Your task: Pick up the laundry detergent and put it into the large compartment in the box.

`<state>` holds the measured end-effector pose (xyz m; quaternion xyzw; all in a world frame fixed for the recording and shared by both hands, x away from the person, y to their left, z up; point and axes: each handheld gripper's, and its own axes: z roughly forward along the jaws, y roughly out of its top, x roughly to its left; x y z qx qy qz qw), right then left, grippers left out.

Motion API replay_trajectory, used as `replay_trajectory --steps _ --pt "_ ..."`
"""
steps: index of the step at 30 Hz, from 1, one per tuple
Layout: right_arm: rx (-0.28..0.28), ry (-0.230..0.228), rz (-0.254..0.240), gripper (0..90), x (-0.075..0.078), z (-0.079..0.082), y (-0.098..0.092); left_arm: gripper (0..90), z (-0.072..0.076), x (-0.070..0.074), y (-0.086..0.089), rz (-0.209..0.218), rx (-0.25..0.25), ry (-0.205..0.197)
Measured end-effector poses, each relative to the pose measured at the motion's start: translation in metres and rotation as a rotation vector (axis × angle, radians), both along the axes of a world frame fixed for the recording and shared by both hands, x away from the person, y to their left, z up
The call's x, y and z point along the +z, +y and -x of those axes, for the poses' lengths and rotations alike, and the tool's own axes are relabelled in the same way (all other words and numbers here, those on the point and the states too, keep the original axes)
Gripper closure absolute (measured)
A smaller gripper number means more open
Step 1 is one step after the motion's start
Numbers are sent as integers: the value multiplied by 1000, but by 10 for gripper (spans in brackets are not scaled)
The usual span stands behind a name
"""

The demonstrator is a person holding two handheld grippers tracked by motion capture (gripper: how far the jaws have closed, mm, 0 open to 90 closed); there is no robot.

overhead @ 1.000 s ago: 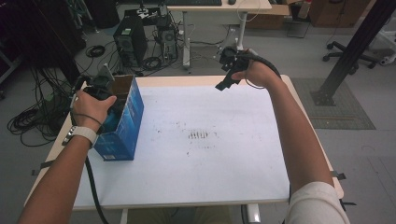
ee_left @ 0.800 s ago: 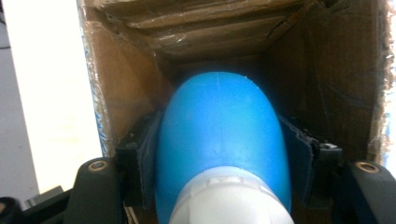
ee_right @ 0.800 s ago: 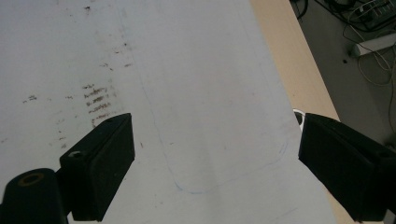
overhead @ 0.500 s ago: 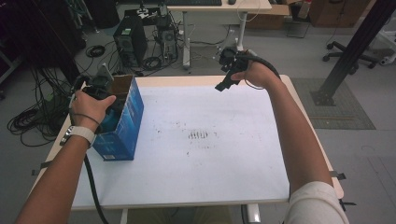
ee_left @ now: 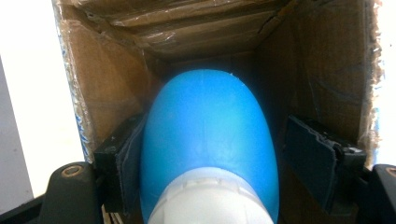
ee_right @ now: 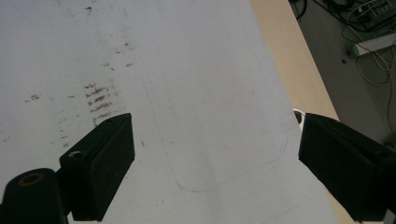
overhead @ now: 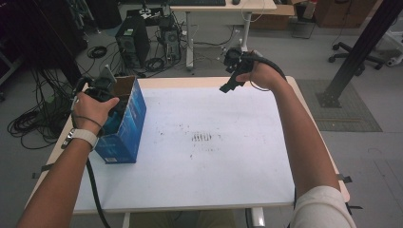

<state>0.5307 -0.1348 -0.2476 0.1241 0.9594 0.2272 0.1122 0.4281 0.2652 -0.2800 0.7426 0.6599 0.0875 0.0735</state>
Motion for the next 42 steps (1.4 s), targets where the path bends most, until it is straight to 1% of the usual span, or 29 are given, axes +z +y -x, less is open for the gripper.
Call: replay_trajectory --steps 7,11,18,25,27,28,29,30,31,32,37,42 --pt "0 -1 -1 110 1 1 -1 236 0 1 -1 -3 -7 5" --pt "2 -2 -2 110 1 2 -1 233 1 2 0 -6 -8 -2" --pt "1 -4 -8 110 3 3 -2 229 2 3 -1 -5 -17 0" --pt "-1 -5 -4 110 4 3 -3 229 3 5 -1 4 -20 -5" --pt "1 -5 -4 110 4 3 -3 229 4 7 0 11 -18 -14" --pt "0 -5 -3 110 4 3 -3 230 4 8 0 8 -20 -18" --pt "0 -6 -5 110 4 4 -3 230 5 9 -1 -1 -25 -33" --pt "0 -5 -6 110 4 4 -3 208 6 10 -1 -12 -24 -42" --pt "-1 -5 -6 110 4 4 -3 202 6 11 0 -10 -28 -40" --pt "-1 -5 -5 110 4 4 -3 197 6 12 0 1 -29 -39" --pt "1 -6 -5 110 5 5 -3 174 8 16 1 9 -36 -40" --pt "-2 -7 -2 110 7 7 -4 135 10 21 4 28 -44 -43"
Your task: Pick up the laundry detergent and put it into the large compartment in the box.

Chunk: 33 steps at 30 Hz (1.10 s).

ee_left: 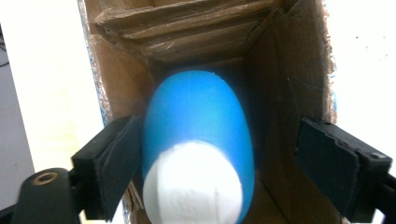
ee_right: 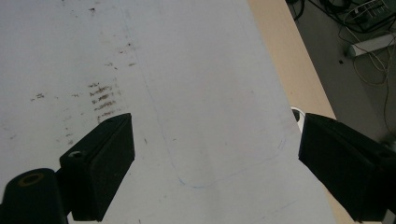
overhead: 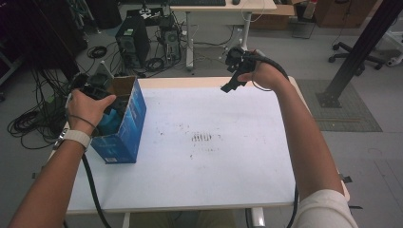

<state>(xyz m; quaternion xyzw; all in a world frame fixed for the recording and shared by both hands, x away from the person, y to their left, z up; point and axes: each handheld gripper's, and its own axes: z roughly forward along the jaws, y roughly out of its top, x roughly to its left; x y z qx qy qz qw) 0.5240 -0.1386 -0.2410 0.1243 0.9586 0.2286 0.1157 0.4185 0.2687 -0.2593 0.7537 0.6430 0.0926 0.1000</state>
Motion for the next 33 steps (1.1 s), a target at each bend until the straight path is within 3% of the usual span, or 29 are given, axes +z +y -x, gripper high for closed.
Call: replay_trajectory --steps 11,23,33 --pt "-2 -5 -1 110 3 3 -1 109 6 10 2 24 -18 -10" --pt "-4 -8 -7 110 7 8 -3 108 12 25 -6 -7 -60 -28" --pt "-4 -8 -3 110 8 10 -3 106 18 40 -12 -7 -83 -35"
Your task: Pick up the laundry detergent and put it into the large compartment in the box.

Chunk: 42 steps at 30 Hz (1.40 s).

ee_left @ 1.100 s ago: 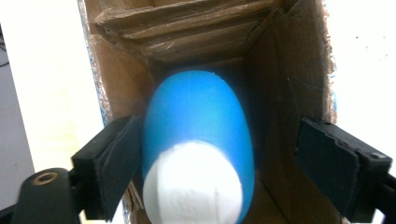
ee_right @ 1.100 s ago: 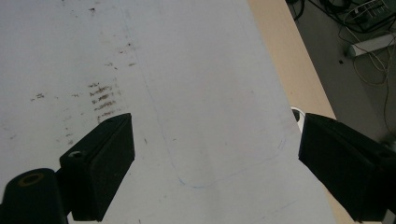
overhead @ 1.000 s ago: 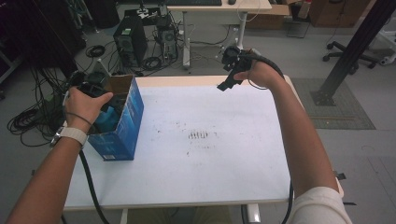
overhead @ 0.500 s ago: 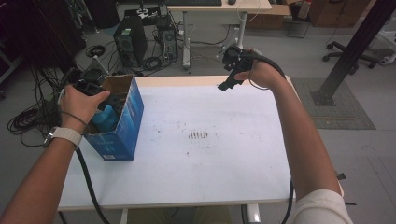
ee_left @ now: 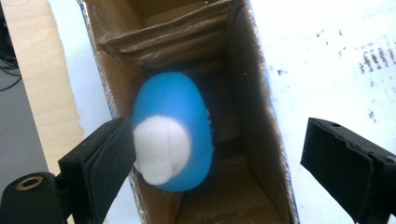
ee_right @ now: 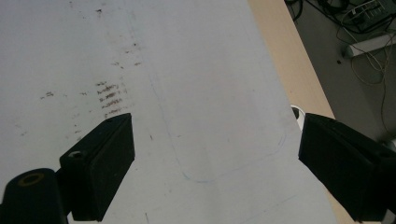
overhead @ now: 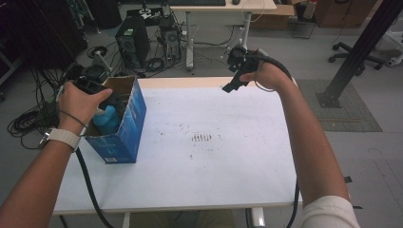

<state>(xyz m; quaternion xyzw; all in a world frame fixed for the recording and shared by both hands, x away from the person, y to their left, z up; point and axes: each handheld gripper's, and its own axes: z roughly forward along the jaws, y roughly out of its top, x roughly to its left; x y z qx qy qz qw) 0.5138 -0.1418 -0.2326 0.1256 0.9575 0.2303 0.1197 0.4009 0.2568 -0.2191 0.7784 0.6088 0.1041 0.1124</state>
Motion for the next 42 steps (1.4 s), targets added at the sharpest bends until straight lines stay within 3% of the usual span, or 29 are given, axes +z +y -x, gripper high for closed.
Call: replay_trajectory --steps 16,28,42 --pt "-2 -7 -4 111 4 4 -2 110 7 28 -19 -26 -37 -5" --pt "0 -9 -3 111 6 7 -1 115 13 35 -37 -22 -77 37" --pt "1 -11 0 111 7 10 0 117 22 41 -59 -22 -139 36"
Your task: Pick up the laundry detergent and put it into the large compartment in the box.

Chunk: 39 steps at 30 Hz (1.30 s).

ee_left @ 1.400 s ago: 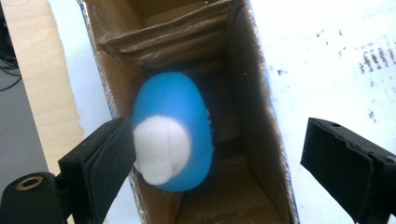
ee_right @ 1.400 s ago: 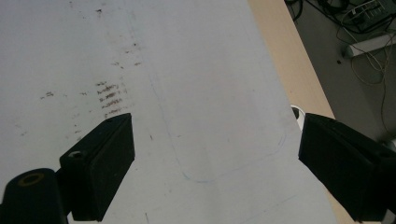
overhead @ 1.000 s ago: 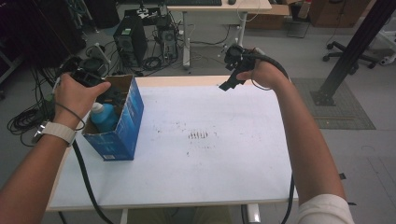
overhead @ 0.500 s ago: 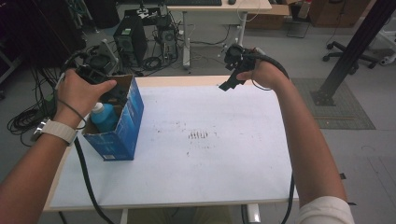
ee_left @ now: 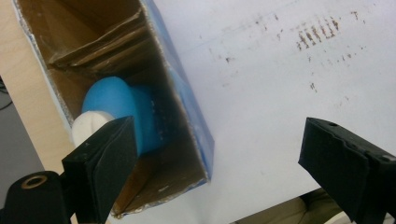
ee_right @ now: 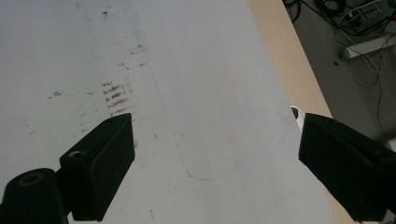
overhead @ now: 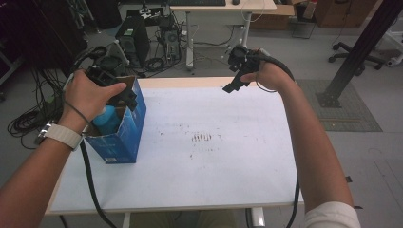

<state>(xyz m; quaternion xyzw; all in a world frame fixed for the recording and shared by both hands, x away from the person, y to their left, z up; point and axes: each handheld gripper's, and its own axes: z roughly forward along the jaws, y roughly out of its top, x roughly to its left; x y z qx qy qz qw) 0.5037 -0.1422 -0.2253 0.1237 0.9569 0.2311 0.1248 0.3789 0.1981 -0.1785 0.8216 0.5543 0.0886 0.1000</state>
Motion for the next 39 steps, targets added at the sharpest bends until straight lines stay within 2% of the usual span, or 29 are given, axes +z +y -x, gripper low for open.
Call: replay_trajectory --steps 13,32,39 --pt "1 2 2 110 1 2 -1 122 8 0 -20 -4 -62 -3" --pt "4 -2 1 110 2 7 -1 124 17 1 -34 11 -124 0" --pt "0 2 3 110 0 7 -1 125 19 -1 -40 6 -200 11"
